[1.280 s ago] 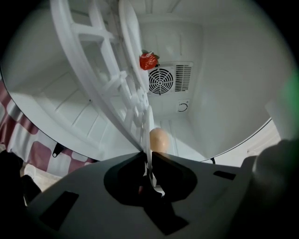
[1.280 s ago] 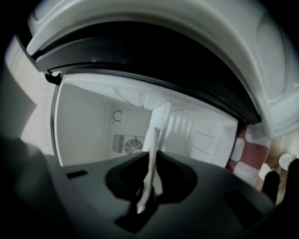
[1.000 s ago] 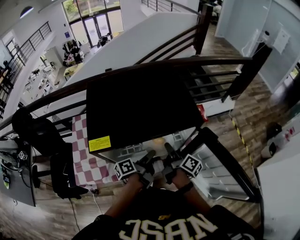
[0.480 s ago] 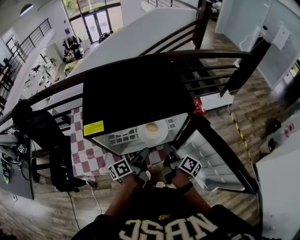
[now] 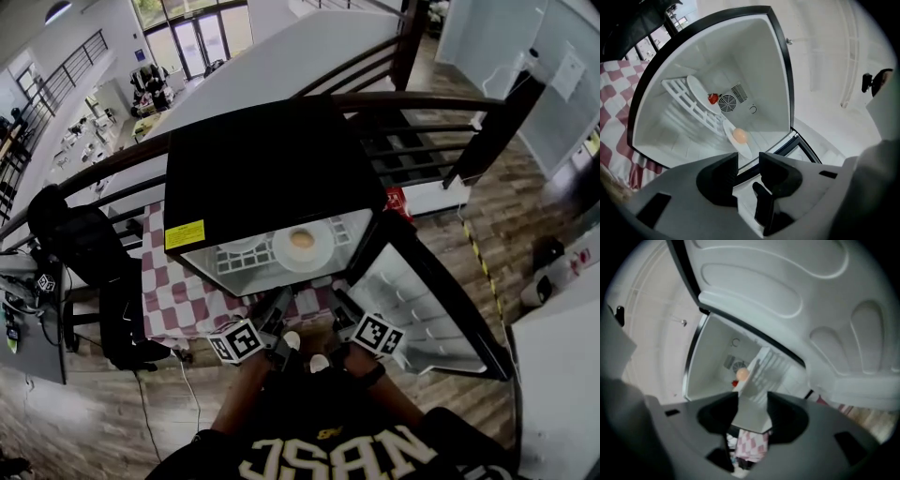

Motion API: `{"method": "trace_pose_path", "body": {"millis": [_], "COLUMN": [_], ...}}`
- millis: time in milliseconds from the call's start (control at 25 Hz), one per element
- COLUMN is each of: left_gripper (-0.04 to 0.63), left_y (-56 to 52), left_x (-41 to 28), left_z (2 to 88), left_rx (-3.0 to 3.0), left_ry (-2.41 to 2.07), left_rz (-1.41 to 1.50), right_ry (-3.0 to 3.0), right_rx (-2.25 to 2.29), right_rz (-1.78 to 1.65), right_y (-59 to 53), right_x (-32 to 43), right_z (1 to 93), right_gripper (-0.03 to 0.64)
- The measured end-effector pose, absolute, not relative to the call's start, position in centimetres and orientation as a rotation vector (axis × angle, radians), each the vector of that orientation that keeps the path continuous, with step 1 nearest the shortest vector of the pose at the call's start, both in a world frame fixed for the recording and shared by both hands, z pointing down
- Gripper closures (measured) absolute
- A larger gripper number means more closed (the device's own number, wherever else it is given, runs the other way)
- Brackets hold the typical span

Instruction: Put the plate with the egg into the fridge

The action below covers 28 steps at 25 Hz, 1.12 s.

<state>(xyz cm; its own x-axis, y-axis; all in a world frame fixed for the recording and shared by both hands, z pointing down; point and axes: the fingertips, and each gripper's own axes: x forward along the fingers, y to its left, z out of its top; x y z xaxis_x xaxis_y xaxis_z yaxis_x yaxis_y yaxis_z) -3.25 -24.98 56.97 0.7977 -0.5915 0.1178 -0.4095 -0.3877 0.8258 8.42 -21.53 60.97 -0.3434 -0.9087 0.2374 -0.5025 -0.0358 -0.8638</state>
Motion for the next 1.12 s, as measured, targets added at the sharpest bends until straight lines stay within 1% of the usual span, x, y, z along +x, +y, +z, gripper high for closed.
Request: {"method": "trace_pose_path", "body": {"millis": [400, 760, 1120], "left_gripper": [0.453, 0.454, 0.468], "left_y": [-24.3, -25.0, -25.7], "left_x": [-4.6, -4.9, -5.1], "left_z": [55.8, 54.8, 55.3], "left_rx": [2.250, 2.442, 2.476], "left_ry": [-0.907, -1.036, -1.057], "left_rz": [-0.122, 0.022, 0.080], "right_ry": [1.973, 2.177, 2.144], "right_rx": [-1.488, -1.614, -1.556], "right_rz": [-1.300, -1.132, -1.209], "right_y": [-21.6, -23.1, -25.1], "right_x": [6.3, 5.3, 4.0], "right_z": [60.7, 59.5, 59.7], "right_gripper": [0.416, 0.433, 0.450]}}
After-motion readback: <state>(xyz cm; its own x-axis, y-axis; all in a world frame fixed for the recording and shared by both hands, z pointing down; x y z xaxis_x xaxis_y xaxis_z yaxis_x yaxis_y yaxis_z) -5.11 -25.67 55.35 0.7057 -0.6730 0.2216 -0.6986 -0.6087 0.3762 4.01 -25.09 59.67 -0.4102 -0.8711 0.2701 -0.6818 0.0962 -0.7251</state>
